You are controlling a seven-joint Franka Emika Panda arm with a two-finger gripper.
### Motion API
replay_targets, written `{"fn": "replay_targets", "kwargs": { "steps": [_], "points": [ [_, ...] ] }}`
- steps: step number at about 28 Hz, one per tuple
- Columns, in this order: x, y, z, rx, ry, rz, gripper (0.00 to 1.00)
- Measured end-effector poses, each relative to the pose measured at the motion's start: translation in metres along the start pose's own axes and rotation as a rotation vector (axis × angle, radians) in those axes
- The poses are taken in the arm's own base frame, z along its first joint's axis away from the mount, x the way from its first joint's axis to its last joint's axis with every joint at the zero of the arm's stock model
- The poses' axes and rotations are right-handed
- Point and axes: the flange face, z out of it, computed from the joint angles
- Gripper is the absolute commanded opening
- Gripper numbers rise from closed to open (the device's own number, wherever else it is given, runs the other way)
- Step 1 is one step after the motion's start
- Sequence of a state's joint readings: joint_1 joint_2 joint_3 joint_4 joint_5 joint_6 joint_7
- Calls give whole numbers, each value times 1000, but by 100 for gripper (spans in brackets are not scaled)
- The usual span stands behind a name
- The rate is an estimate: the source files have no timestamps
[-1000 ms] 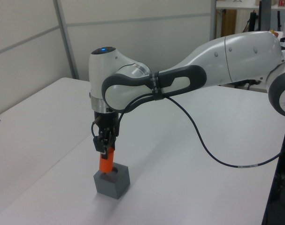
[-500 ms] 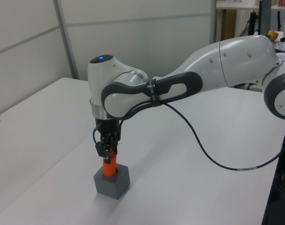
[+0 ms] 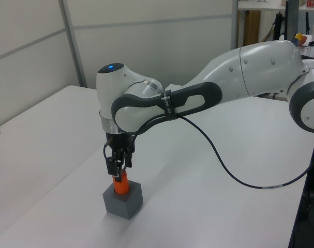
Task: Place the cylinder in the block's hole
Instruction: 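Open the gripper to release the cylinder and raise it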
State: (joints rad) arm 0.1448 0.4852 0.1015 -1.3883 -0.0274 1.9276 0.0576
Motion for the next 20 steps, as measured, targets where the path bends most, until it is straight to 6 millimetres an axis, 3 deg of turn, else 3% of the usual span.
{"fn": "replay_targets", "kwargs": {
  "steps": [4, 9, 16, 20],
  "points": [
    [2, 2, -10, -2, 18, 4, 100],
    [-2, 17, -43, -17, 54, 27, 100],
    [-24, 78, -82, -77, 13, 114, 100],
    [-29, 107, -84, -107, 4, 118, 100]
  ]
}}
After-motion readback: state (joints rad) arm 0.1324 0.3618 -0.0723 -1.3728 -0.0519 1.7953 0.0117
